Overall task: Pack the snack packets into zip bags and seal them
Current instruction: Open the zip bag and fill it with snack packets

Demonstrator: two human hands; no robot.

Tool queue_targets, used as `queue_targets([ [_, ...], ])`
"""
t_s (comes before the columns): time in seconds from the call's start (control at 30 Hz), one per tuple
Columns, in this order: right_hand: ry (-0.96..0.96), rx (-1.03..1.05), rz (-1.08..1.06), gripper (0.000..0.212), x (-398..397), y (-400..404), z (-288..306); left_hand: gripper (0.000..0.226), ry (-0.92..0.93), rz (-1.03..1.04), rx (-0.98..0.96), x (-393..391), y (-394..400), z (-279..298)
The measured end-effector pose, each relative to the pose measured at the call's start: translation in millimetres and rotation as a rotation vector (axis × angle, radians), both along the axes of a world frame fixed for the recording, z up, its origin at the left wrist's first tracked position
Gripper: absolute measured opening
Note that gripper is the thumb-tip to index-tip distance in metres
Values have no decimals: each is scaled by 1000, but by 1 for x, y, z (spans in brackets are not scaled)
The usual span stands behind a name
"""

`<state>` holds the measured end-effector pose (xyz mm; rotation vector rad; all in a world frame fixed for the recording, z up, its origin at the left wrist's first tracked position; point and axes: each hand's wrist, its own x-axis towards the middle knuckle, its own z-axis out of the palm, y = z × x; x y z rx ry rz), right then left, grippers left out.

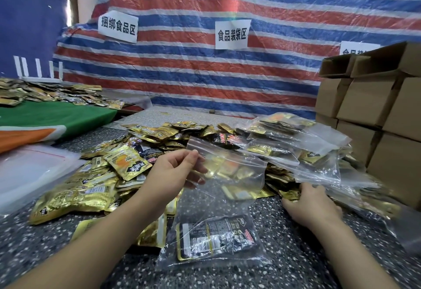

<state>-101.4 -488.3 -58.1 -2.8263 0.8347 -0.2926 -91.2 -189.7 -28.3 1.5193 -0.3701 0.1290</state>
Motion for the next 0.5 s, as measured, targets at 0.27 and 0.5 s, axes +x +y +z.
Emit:
queue_targets([
  [0.27,-7,-6,36,60,-7,4,6,28,8,-7,3,0,1,-1],
  [0.5,113,79,223,47,-29,-1,32,28,8,-21,-3,1,1,-1],
])
